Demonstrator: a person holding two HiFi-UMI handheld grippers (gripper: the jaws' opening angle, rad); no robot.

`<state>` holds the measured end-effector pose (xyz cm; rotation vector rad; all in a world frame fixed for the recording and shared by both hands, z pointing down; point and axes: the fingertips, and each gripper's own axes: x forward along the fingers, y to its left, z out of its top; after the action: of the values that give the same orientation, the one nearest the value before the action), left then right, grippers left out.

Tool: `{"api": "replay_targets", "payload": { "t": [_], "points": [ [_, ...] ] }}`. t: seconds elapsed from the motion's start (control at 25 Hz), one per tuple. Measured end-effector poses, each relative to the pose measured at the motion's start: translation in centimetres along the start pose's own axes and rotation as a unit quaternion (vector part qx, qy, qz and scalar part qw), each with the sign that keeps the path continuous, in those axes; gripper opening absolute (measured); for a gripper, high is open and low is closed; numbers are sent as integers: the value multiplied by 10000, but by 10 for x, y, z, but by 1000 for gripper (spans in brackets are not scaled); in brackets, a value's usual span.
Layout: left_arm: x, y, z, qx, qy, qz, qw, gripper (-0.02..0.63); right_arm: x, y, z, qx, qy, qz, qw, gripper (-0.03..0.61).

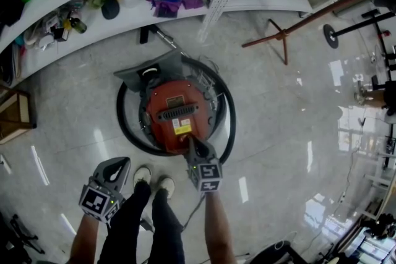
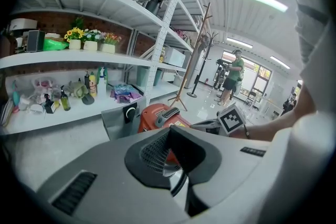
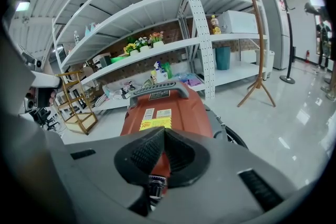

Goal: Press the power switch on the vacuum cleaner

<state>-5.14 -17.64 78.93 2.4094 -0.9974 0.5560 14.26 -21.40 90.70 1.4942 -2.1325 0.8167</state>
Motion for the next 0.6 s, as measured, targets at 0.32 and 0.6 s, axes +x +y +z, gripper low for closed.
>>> {"api": "replay_targets", "payload": {
  "t": [0.32,0.6],
  "points": [
    [-6,-6,12,-75,1,-57,10000,9,-11,9,13,-2,-52,69,10000,12],
    [-12,-15,30,-4,-48,-110,9999,8,-30,14,29,-21,-149,71,9999,12]
  ]
}}
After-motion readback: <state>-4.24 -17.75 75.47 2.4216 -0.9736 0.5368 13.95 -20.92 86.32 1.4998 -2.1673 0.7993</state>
